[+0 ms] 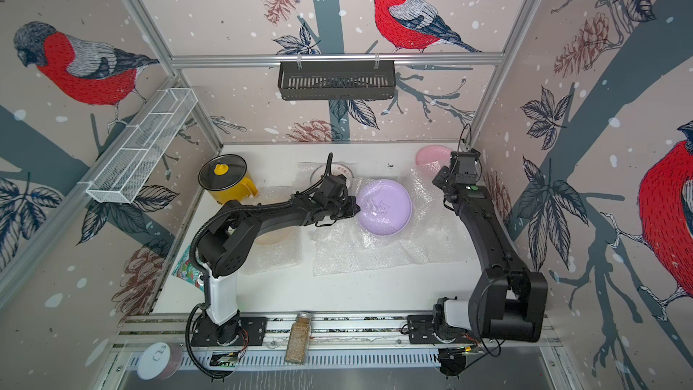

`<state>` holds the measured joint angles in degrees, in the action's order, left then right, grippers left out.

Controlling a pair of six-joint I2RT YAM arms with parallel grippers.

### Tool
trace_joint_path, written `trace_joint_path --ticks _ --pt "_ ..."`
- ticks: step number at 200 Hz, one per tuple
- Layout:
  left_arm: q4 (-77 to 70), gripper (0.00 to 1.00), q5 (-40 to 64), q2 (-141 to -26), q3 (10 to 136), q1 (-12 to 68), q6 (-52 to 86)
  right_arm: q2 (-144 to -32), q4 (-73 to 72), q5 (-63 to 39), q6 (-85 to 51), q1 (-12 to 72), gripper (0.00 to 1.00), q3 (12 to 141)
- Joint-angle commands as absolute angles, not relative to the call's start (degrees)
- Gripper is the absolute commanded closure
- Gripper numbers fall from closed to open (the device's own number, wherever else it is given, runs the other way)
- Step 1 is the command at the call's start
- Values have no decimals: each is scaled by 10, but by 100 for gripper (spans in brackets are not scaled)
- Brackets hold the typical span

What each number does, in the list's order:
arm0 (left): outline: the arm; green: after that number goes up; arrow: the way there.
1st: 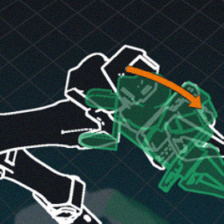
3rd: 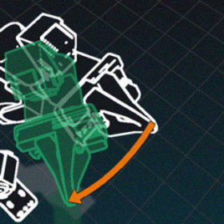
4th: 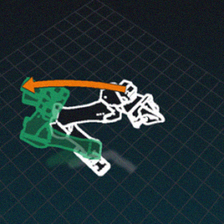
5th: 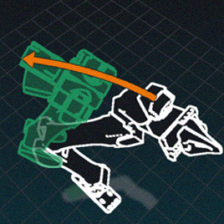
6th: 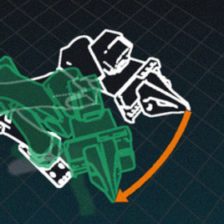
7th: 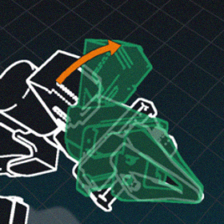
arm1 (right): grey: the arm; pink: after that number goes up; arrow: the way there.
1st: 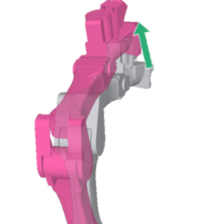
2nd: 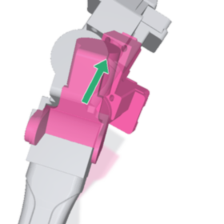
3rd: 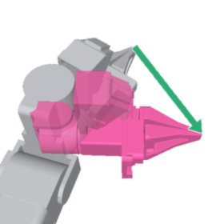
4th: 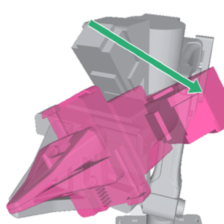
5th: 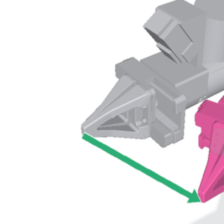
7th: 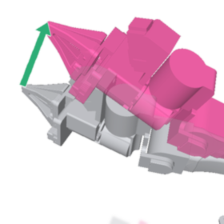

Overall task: Unpack dinner plates from bubble wrap
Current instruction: Unwrap the bubble wrap.

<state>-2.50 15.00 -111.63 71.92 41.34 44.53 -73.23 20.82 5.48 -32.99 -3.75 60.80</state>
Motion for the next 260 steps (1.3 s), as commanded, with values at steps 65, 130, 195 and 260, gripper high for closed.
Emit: trace_joint_path --ticks 65,130,195,260 --pt "-41 100 203 -1037 677 441 492 -562 253 88 -343 -185 89 563" --pt "-62 100 189 -1101 694 467 528 -632 214 157 -353 -209 87 553" --pt "-49 100 145 -1172 752 468 521 -787 147 160 -398 -206 82 541" --pt "-17 95 139 -1199 765 466 508 -780 134 161 -373 -164 19 546"
